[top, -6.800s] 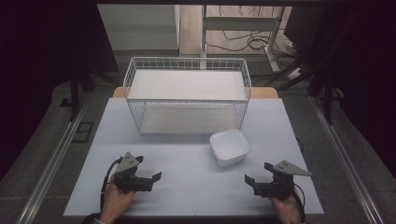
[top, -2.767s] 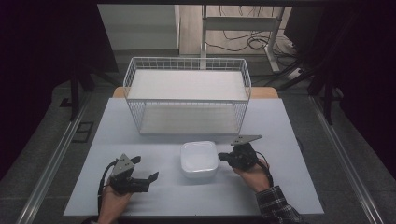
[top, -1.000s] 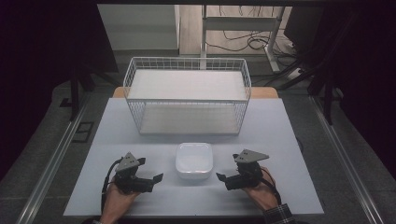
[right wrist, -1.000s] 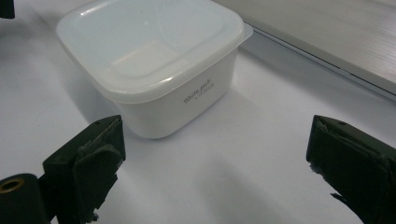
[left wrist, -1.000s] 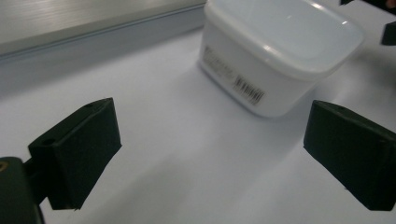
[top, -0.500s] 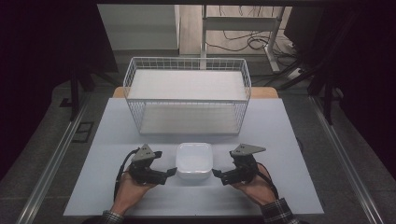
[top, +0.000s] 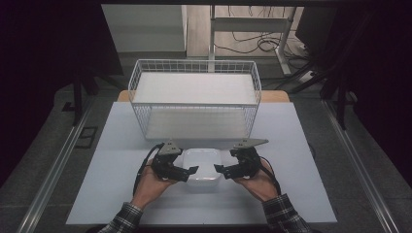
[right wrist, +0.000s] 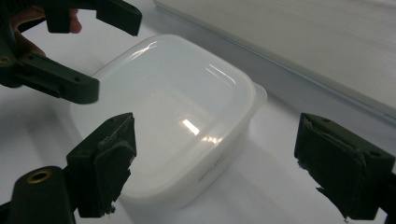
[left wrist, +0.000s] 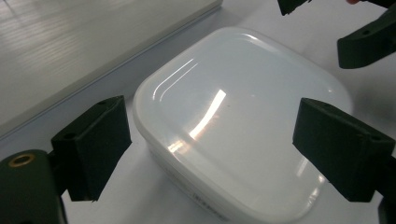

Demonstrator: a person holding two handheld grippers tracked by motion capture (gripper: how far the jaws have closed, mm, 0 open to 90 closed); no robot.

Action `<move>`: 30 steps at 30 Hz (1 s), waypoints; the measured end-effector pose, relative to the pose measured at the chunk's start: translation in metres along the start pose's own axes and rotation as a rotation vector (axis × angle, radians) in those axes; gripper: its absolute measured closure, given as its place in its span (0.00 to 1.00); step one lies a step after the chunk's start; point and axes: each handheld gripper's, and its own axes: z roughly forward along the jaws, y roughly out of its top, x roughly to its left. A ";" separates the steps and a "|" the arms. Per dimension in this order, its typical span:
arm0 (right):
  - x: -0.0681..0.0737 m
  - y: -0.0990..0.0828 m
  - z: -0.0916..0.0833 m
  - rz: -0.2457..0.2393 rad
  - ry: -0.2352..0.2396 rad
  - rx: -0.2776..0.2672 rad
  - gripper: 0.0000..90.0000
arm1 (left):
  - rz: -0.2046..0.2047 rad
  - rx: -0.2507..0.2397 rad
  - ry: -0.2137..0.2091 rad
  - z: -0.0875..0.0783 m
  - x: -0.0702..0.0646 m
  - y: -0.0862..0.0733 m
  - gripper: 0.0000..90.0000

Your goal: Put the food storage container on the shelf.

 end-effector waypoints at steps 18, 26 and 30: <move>0.002 -0.015 0.018 0.128 0.129 0.069 0.32 | -0.214 0.017 -0.171 -0.005 0.008 -0.025 0.29; 0.004 -0.017 -0.008 0.241 0.097 0.036 0.74 | -0.265 -0.003 -0.101 -0.026 -0.001 -0.023 0.71; 0.004 -0.017 -0.014 0.259 0.069 -0.012 0.86 | -0.308 -0.036 -0.064 -0.028 -0.003 -0.023 0.83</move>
